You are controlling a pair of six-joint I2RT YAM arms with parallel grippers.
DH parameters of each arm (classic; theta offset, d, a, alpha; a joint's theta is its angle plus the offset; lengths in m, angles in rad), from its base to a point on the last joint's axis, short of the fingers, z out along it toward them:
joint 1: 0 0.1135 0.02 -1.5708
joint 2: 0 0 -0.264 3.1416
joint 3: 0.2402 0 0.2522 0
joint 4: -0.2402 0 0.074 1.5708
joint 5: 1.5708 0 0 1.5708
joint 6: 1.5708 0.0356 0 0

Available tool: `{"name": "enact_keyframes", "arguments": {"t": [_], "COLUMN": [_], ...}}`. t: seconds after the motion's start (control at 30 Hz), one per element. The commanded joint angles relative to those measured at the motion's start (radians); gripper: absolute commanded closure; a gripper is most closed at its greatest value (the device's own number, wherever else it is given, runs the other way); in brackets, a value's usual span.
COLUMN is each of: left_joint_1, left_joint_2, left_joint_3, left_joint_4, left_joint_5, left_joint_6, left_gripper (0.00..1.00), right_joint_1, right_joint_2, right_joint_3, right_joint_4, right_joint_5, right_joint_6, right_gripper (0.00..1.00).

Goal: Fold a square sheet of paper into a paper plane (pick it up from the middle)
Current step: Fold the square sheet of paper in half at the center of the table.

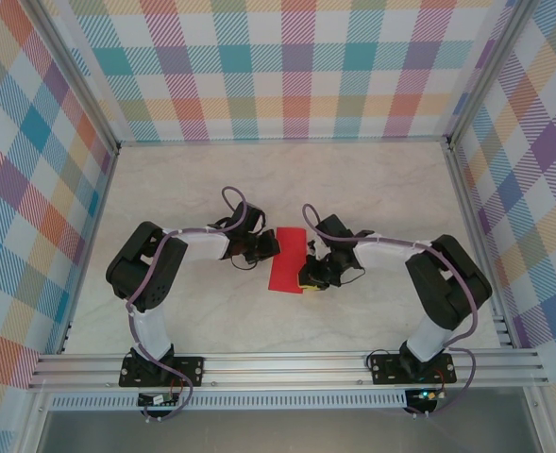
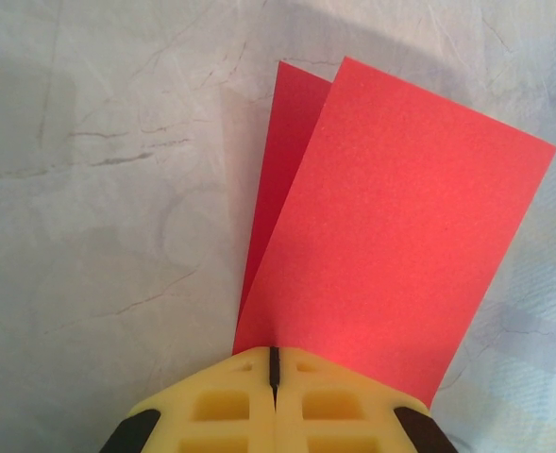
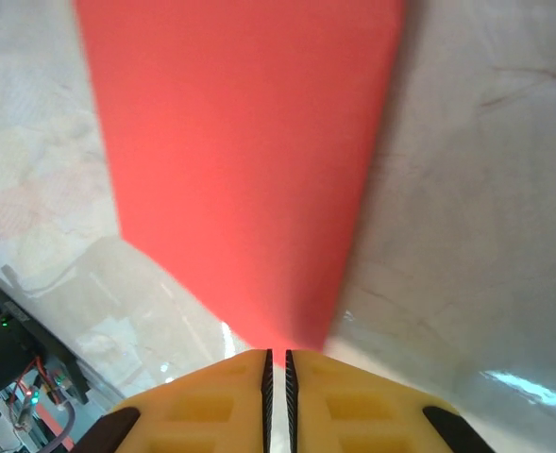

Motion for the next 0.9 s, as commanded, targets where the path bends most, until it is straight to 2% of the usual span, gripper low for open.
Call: {"name": "enact_keyframes", "arguments": {"t": [0.0, 0.2, 0.4, 0.87], "left_joint_1": [-0.013, -0.013, -0.013, -0.013], "left_joint_2": [0.060, 0.061, 0.058, 0.058], "left_joint_3": [-0.015, -0.013, -0.008, -0.017], "left_joint_4": [-0.059, -0.057, -0.080, -0.097], "left_joint_5": [-0.033, -0.023, -0.034, -0.050], "left_joint_6": [0.007, 0.012, 0.033, 0.033], "left_gripper": [0.98, 0.98, 0.98, 0.98], "right_joint_1": [0.004, -0.005, -0.045, -0.104], "right_joint_2": [-0.031, 0.054, 0.184, 0.272], "right_joint_3": [0.049, 0.213, 0.318, 0.239], "right_joint_4": [-0.029, -0.019, 0.011, 0.098], "right_joint_5": [0.049, 0.163, 0.176, 0.158], "right_joint_6": [-0.016, 0.001, -0.002, 0.008], "right_gripper": [0.86, 0.85, 0.86, 0.86]}}
